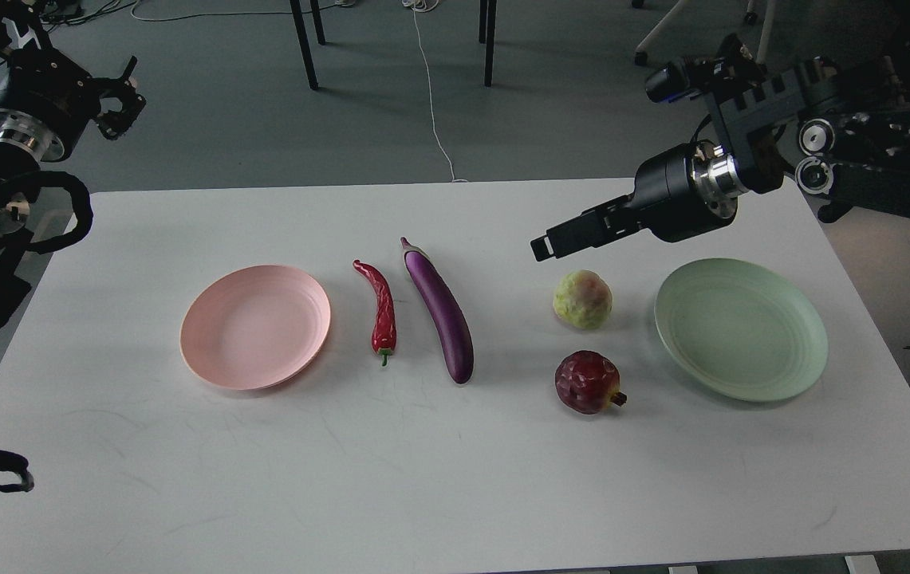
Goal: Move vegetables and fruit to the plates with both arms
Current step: 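Reach the right gripper down and grasp the red round fruit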
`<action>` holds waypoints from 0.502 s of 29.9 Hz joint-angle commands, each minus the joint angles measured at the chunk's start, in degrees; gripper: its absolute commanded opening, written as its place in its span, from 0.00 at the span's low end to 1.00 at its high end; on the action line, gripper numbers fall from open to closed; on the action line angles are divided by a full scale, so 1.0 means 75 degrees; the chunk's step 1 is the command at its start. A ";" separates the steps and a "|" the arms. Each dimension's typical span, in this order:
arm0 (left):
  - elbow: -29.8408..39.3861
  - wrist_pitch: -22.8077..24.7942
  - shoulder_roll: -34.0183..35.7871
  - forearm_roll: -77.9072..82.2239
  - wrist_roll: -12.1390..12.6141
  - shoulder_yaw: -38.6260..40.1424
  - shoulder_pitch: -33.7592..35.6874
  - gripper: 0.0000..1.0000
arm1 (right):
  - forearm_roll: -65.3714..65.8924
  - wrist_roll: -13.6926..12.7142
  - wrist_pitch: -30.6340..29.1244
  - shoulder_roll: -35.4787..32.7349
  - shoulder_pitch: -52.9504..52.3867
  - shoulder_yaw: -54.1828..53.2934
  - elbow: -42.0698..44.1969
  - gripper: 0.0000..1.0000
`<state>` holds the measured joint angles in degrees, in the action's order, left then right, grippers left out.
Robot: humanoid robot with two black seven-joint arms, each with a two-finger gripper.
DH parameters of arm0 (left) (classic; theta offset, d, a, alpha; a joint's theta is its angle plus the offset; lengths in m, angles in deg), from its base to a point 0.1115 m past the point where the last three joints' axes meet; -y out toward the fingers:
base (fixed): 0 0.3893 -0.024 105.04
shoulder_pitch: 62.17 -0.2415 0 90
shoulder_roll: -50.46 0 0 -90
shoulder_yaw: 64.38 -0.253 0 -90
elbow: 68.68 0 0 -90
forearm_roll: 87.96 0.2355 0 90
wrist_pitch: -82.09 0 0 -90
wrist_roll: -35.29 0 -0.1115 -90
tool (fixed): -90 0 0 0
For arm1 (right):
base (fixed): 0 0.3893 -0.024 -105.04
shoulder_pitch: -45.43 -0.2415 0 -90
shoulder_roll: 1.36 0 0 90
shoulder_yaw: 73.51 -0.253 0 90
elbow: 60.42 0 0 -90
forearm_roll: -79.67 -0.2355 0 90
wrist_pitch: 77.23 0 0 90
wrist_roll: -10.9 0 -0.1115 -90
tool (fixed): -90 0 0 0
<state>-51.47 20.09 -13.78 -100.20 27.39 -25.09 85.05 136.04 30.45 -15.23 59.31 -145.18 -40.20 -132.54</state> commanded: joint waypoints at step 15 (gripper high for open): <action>0.0003 0.0000 0.0152 -0.0032 -0.0001 0.0035 -0.0083 0.99 | 0.1754 0.0241 0.0369 0.1038 0.1028 0.1242 0.0065 0.95</action>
<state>-51.45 20.09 -12.82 -100.32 27.39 -24.92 84.45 149.15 32.32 -13.61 66.10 -138.52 -30.91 -133.38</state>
